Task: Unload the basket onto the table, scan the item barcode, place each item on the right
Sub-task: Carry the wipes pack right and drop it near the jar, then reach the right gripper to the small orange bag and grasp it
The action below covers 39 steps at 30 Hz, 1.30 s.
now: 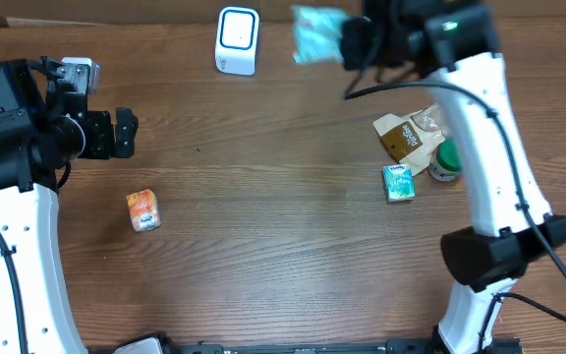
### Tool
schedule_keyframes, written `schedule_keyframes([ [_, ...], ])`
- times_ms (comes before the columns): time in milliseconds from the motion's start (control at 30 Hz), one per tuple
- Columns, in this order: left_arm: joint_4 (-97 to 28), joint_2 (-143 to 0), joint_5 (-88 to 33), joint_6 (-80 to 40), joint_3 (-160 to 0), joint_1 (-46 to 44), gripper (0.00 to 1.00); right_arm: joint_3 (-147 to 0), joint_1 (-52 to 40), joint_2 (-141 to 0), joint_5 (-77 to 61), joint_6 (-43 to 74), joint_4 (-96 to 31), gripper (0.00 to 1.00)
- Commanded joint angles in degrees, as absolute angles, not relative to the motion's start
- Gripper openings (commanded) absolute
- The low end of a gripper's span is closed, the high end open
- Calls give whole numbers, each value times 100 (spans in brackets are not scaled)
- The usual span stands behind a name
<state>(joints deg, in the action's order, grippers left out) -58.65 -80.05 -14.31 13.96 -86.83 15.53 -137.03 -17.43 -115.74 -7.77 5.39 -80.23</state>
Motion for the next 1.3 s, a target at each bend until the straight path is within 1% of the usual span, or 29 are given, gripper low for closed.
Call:
schedule_keyframes([
  [0,-5846,-8014,-1417,1525,-8713,1594,99,-13719,-1420,-11627,-1754,1046,-8838,4],
  [167,-5846,-8014,-1417,1525,-8713,1594,100,-13572,-1240,-11806,-1048,1050,-9647,4],
  [300,-5846,-8014,-1417,1525,-8713,1594,100,-13109,-1177,-11865,-991,1059,-9596,4],
  [400,-5846,-8014,-1417,1525,-8713,1594,99,-12580,-1129,-11867,-720,1319,-9358,4],
  [533,-5846,-8014,-1417,1525,-8713,1594,100,-11754,-1111,-11867,8,1684,-8833,4],
  [600,-5846,-8014,-1417,1525,-8713,1594,100,-11279,-1111,-11867,366,1804,-8429,4],
  [700,-5846,-8014,-1417,1525,-8713,1594,100,-10639,-1111,-11867,427,1800,-7813,5],
  [800,-5848,-8014,-1417,1525,-8713,1594,99,-10110,-1111,-11867,447,1800,-7378,15],
  [833,-5846,-8014,-1417,1525,-8713,1594,100,-9985,-1111,-11867,447,1802,-7301,22],
  [867,-5848,-8014,-1417,1525,-8713,1594,100,-9887,-1109,-11867,447,1802,-7247,34],
  [900,-5846,-8014,-1417,1525,-8713,1594,100,-9839,-1105,-11867,447,1800,-7234,43],
  [967,-5846,-8014,-1417,1525,-8713,1594,100,-9832,-1087,-11867,447,1800,-7227,55],
  [1033,-5846,-8014,-1417,1525,-8713,1594,100,-9896,-1076,-11850,449,1800,-7229,61],
  [1167,-5846,-8014,-1417,1525,-8713,1594,100,-10447,-1076,-11841,346,1798,-7474,61],
  [1233,-5846,-8014,-1417,1525,-8713,1594,100,-10943,-1120,-11830,-40,1752,-7677,61],
  [1267,-5846,-8014,-1415,1525,-8713,1594,100,-11306,-1166,-11830,-484,1691,-7782,61],
])
